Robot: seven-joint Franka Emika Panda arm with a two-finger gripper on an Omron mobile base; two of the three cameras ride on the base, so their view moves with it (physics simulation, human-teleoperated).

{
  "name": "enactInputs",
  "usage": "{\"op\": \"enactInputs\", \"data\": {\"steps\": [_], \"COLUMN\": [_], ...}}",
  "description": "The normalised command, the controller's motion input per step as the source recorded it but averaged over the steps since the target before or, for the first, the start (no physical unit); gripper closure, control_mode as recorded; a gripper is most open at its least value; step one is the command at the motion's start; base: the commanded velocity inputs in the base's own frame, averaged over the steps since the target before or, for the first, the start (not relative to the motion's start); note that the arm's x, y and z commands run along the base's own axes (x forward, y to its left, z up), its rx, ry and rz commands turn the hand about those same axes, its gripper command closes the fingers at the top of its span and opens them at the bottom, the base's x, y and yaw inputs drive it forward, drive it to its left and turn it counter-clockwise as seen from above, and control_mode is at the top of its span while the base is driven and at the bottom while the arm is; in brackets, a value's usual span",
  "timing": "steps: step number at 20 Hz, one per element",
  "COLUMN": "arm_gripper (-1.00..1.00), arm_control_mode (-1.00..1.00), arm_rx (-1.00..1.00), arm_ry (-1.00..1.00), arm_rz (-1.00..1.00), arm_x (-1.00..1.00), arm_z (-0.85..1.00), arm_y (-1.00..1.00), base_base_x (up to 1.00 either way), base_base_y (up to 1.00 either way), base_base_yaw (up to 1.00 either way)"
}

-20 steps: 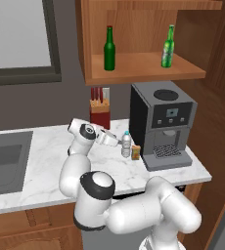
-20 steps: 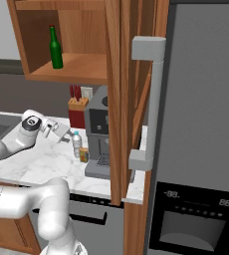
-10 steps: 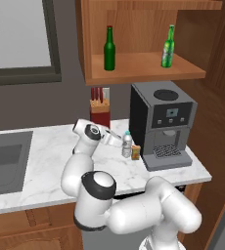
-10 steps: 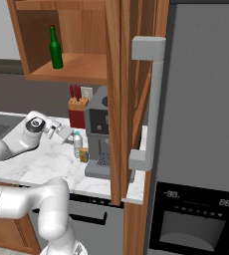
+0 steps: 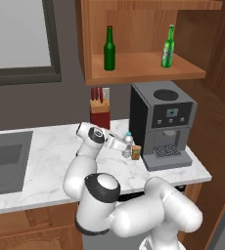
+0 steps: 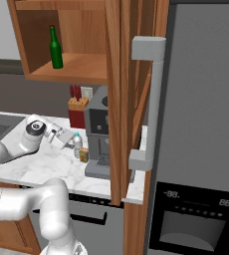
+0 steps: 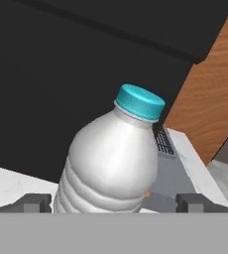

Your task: Sort all alcoholic drinks to one cabinet, and non-alcoholic drinks to the other.

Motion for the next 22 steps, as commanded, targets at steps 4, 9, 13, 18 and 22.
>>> {"op": "enactInputs", "data": {"steps": [4, 9, 13, 18, 22], "arm_gripper": [-1.00, -1.00, 1.00, 1.00, 1.00], "arm_control_mode": [-1.00, -1.00, -1.00, -1.00, -1.00], "arm_rx": [0.00, -0.01, -0.02, -0.01, -0.01], "arm_ry": [0.00, 0.00, 0.00, 0.01, 0.00], "arm_rz": [0.00, 0.00, 0.00, 0.00, 0.00], "arm_x": [-0.16, -0.01, 0.03, 0.11, 0.00], "arm_z": [0.00, 0.00, 0.00, 0.02, 0.25], "arm_y": [-0.14, -0.02, 0.00, 0.02, 0.18], "base_base_x": [0.00, 0.00, 0.00, 0.00, 0.00], "base_base_y": [0.00, 0.00, 0.00, 0.00, 0.00], "base_base_yaw": [0.00, 0.00, 0.00, 0.00, 0.00]}}
